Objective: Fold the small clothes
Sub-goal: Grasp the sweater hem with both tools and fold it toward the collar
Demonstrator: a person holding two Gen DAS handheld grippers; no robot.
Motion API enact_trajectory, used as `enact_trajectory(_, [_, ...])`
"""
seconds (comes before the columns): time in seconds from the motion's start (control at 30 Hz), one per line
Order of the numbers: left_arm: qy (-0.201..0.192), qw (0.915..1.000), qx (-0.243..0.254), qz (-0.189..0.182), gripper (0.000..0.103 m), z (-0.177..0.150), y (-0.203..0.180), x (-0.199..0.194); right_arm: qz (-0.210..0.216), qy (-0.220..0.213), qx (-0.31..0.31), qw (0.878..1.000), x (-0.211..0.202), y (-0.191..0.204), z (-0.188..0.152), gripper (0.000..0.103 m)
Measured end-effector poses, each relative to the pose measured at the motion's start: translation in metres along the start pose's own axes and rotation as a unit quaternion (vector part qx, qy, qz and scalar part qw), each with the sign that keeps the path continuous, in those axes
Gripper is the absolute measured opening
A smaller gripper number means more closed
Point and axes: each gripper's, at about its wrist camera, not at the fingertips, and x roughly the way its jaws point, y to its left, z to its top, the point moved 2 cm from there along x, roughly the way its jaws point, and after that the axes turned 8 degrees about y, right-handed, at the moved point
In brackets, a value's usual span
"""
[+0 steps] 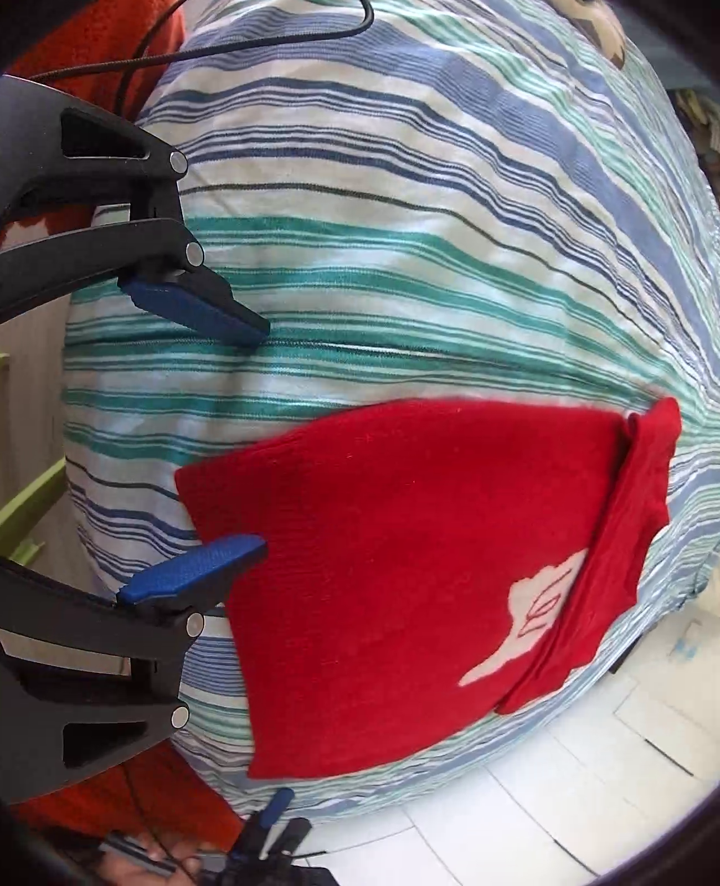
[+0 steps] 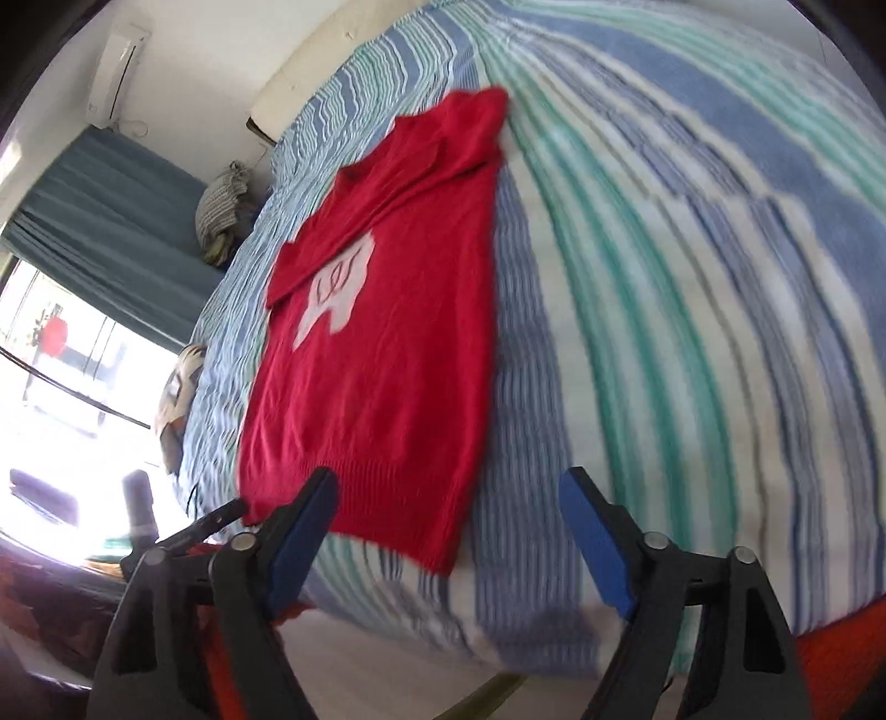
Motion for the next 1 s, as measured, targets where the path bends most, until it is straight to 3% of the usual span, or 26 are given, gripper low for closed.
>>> enact_trajectory(0.13, [0.003,0.9998,-0.012,-0.017,0.073,0.003,-0.002,0.003,0.024,0.015,0.017,0.999,0.024,0.0,-0.006,0.066])
enact_trajectory(0.2, [0.008,0.9988,-0.018,-0.046,0.044,0.008,-0.005,0.007,0.031,0.034,0.006,0.999,0.039,0.004,-0.001,0.045])
enact_trajectory(0.23, [0.018,0.9979,-0.019,-0.059,0.017,0.009,-0.007,0.009,0.017,0.05,0.002,0.999,0.048,0.005,0.0,0.034])
enact_trajectory(0.27, [0.024,0.9973,-0.021,-0.067,0.006,0.01,-0.009,0.011,0.003,0.056,-0.001,0.998,0.054,0.006,0.0,0.01])
enact_trajectory(0.3, [0.022,0.9975,-0.021,-0.064,0.005,0.01,-0.011,0.011,-0.003,0.053,-0.003,0.999,0.055,0.008,-0.001,0.005])
enact_trajectory(0.4, [-0.002,0.9971,-0.017,-0.074,0.004,0.008,-0.015,-0.009,0.011,0.021,-0.006,1.0,0.035,0.016,-0.002,0.005])
enact_trajectory(0.5, [-0.037,0.9909,-0.044,-0.122,0.004,0.013,-0.013,-0.04,0.025,-0.021,-0.01,0.999,0.007,0.024,0.005,0.005])
enact_trajectory(0.63, [-0.078,0.982,-0.062,-0.16,0.004,0.051,-0.017,-0.066,0.047,-0.079,-0.008,0.996,-0.015,0.036,0.033,0.005])
enact_trajectory(0.8, [-0.12,0.9798,-0.058,-0.149,0.004,0.144,-0.021,-0.068,0.055,-0.127,-0.003,0.99,-0.013,0.044,0.123,0.005])
enact_trajectory(1.0, [-0.127,0.981,-0.084,-0.12,0.004,0.274,-0.025,-0.019,0.016,-0.152,-0.024,0.988,0.02,0.048,0.265,0.005])
